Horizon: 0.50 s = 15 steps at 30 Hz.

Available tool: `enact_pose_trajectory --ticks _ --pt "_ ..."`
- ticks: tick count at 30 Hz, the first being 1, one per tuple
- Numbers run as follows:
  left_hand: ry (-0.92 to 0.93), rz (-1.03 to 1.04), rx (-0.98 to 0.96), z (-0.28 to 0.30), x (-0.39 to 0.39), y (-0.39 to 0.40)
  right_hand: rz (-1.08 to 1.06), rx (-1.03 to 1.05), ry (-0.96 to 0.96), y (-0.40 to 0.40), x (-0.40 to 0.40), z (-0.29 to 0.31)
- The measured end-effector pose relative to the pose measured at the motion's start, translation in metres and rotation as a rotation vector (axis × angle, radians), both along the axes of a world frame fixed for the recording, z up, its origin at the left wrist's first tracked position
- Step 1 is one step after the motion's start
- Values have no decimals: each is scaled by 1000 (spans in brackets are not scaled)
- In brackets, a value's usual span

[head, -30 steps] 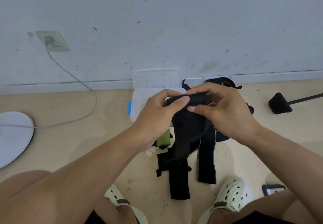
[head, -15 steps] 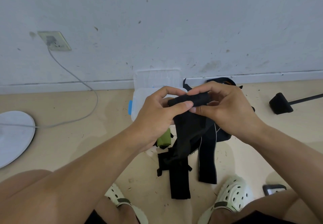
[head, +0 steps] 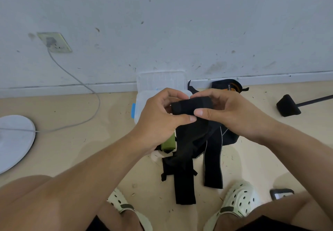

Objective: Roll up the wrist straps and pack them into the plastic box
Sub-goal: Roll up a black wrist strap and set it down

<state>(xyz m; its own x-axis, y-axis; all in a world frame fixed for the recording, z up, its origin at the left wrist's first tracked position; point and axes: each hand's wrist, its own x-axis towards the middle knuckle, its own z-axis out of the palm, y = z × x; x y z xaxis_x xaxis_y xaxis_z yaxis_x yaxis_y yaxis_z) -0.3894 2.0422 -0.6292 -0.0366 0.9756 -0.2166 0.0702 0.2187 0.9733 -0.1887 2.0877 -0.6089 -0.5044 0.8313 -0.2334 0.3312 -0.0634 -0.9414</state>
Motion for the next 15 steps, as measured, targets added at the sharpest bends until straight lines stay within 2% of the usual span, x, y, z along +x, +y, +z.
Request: enact_pose_trajectory --ticks 9,15 --pt "75 -28 10 0 -1 -2 -32 42 -16 -1 -2 -3" --pt "-9 -25 37 1 -3 1 -147 131 60 -8 -7 -2"
